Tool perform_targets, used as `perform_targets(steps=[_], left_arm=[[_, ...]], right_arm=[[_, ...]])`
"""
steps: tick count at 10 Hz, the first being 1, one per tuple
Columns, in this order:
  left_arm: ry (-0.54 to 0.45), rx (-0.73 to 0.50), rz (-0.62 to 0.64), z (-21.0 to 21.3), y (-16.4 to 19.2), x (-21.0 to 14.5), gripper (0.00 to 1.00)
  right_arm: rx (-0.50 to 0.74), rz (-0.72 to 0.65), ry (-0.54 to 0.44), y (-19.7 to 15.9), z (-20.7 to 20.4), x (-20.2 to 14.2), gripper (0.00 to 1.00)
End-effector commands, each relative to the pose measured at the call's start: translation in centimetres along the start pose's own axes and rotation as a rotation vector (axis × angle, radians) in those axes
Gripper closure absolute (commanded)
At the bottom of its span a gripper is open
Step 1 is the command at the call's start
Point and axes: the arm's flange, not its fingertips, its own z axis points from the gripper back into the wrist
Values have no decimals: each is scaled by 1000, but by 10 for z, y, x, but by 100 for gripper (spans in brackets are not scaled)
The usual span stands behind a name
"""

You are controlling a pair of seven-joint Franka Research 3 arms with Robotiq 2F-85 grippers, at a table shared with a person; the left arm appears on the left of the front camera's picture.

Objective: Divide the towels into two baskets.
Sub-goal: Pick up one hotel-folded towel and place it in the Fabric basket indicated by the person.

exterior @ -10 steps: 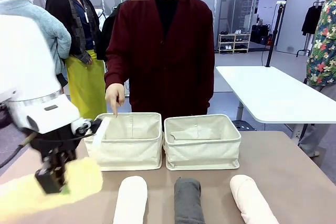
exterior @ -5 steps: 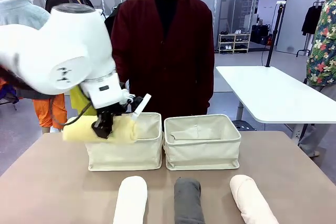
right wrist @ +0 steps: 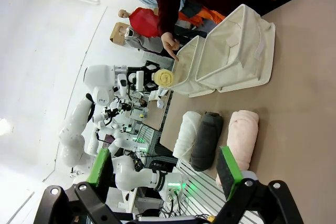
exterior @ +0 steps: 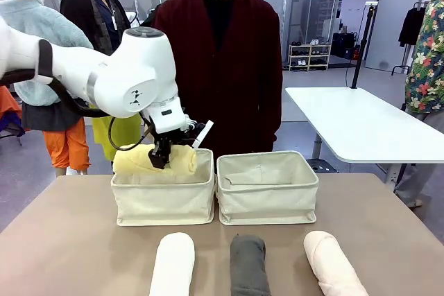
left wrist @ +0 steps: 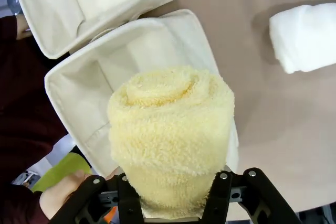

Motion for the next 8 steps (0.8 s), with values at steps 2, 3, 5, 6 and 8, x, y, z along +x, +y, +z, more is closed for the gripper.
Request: perform_targets(steps=[2,3,5,6,8], left_arm=[[50,0,59,-22,30,0,63],[55,-15,60,-27,34,1,43],[98,-34,72,-34,37,-2,15],[113,-39,82,-36,36,-4,7],[126,-42,102,-36,29,-5,0]], right_arm=[[7,15,-4,4,2,-1,0],[7,15,-4,4,2,-1,0],[7,15,-4,4,2,-1,0],[7,15,-4,4,2,-1,0],[7,15,-4,4,2,-1,0]])
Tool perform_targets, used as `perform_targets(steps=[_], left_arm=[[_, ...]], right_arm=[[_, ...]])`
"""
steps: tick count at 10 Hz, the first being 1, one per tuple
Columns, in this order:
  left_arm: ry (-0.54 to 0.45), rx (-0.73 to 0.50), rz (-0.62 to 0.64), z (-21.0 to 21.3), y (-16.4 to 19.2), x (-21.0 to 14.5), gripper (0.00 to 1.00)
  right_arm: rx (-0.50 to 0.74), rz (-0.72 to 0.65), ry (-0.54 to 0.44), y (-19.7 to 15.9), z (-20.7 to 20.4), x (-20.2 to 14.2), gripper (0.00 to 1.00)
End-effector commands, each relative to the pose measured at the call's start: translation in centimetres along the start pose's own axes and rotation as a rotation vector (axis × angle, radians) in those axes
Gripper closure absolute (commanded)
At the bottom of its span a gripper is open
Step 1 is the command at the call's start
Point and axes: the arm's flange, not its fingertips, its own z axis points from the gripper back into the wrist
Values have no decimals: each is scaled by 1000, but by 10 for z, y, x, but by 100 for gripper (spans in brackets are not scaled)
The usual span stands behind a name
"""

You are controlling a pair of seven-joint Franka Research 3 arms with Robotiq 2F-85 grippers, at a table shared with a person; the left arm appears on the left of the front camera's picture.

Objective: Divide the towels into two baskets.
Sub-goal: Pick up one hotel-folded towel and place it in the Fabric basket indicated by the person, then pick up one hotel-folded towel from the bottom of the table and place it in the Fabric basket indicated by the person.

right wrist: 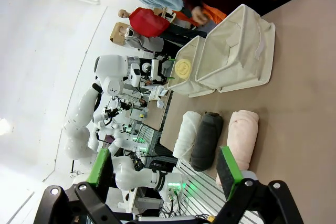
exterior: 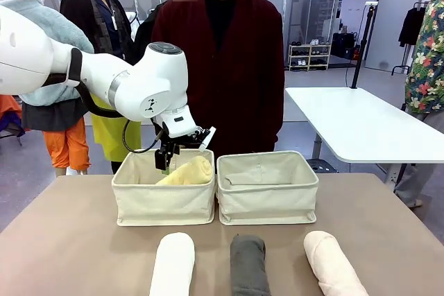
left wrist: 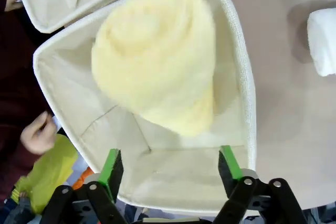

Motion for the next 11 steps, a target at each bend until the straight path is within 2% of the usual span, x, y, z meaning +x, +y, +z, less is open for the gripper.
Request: perform_targets(steps=[1,2,3,4,11], left_arm=[[26,10,51,9,-10,-4,0],[11,20,105,13,-19,-8,0],[-85,-2,246,17,-39,-23,0],[2,7,46,7,-2,-2,0],[2,7,46,7,-2,-2,0]], right_arm=[[7,15,-3,4,2,-1,0],[7,15,-3,4,2,-1,0],[7,15,-3,4,2,-1,0],[7,15,-3,4,2,-1,0],[7,15,-3,4,2,-1,0]])
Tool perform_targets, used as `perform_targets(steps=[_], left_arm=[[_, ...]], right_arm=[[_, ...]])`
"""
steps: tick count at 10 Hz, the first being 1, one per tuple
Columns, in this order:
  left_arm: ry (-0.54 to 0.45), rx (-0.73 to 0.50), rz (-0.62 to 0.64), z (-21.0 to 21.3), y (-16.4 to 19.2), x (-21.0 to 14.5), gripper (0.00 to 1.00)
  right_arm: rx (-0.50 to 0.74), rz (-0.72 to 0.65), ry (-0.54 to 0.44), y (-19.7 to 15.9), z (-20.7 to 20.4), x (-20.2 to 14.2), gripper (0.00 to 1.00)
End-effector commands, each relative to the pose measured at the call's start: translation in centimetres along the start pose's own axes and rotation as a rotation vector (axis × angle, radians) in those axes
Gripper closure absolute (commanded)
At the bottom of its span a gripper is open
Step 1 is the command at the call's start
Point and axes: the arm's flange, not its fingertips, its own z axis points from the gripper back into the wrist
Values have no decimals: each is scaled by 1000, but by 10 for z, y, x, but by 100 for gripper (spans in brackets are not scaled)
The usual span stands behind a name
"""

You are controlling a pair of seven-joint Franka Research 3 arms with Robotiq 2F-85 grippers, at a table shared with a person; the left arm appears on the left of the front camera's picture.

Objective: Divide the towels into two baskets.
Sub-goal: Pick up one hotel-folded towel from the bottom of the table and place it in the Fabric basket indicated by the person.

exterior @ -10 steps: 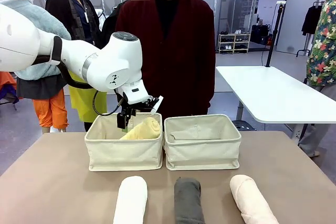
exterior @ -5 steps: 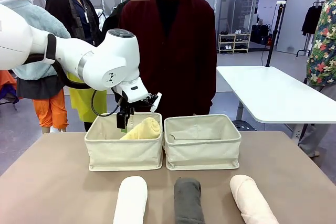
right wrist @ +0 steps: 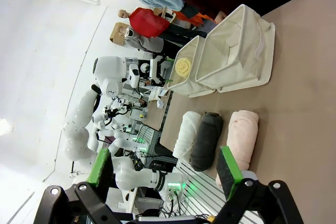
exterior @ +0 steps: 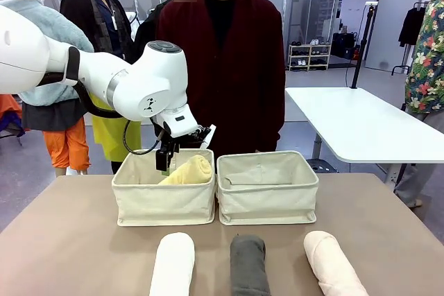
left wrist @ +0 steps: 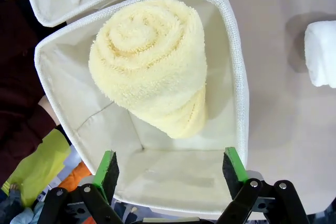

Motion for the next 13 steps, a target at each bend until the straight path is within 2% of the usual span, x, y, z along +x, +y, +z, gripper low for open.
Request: perform_targets(steps=[1,2,4,6,8,9,11,12,13], left_arm=[[9,7,-19,2,3,-4,0],[0,0,0,0,0,0,0],[-126,-128,185,46,-30,-46,0],[-281,-184,336,69,-63,-100,0],[-498,-294,502,75,-93,-147,0],[-669,-306,620,78,-114,-182,0],[-940,-348,754,66,-160,-254,0],[-1002,-389,854,54,-191,-292,0],[-1107,-418,938,44,-225,-327,0]], right_arm=[[7,15,-3,4,2,-1,0],[7,15,-3,4,2,-1,0],[7,15,-3,4,2,-1,0],[7,15,-3,4,2,-1,0],[7,15,-3,4,2,-1,0],[7,15,-3,4,2,-1,0],[7,15,-3,4,2,-1,0],[7,15,-3,4,2,-1,0],[7,15,-3,4,2,-1,0]])
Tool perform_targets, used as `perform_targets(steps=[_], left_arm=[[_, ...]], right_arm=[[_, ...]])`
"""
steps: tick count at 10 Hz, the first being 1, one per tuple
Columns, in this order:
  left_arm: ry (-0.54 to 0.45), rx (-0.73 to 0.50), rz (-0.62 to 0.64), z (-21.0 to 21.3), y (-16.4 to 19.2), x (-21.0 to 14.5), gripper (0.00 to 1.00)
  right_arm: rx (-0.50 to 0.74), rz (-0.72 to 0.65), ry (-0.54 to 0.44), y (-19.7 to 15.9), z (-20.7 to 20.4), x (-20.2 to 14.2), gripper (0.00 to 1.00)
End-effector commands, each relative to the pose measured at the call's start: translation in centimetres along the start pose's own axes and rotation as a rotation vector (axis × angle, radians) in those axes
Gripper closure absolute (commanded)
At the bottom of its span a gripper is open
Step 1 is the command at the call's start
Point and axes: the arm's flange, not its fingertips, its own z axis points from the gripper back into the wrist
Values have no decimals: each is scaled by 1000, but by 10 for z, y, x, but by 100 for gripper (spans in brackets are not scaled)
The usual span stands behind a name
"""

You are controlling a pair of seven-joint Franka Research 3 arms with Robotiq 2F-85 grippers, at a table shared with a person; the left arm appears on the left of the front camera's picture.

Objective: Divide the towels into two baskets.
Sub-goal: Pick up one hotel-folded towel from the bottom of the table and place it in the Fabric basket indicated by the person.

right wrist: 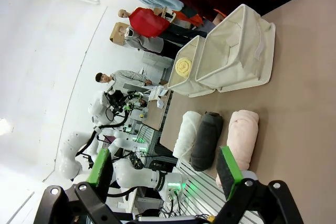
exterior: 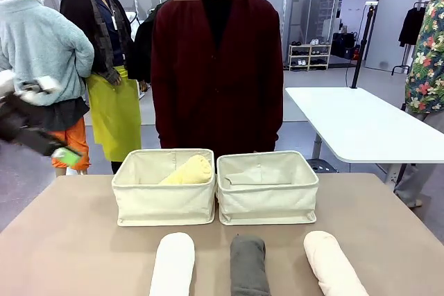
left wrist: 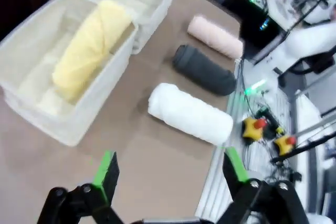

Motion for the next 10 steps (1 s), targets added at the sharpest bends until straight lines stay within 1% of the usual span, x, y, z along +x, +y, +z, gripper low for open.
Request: perform_targets(steps=[1,2,3,4,5,6,7,8,10], left_arm=[[-150,-72,98,37,-2,-60,0],[-189,-95,139,51,-1,-88,0],[-192,-129,185,62,-2,-114,0],[-183,-138,260,74,-2,-138,0],[-164,-166,314,80,-1,-154,0],[-163,-176,347,80,5,-161,0],[-182,-177,352,77,18,-158,0],[-191,-148,321,74,-3,-165,0],[-191,-148,321,74,-3,-165,0]], right_arm=[[8,14,-2,3,2,-1,0],[8,14,-2,3,2,-1,0],[8,14,-2,3,2,-1,0],[8,14,-2,3,2,-1,0],[8,14,-2,3,2,-1,0],[8,14,-2,3,2,-1,0],[8,14,-2,3,2,-1,0],[8,14,-2,3,2,-1,0],[8,14,-2,3,2,-1,0]])
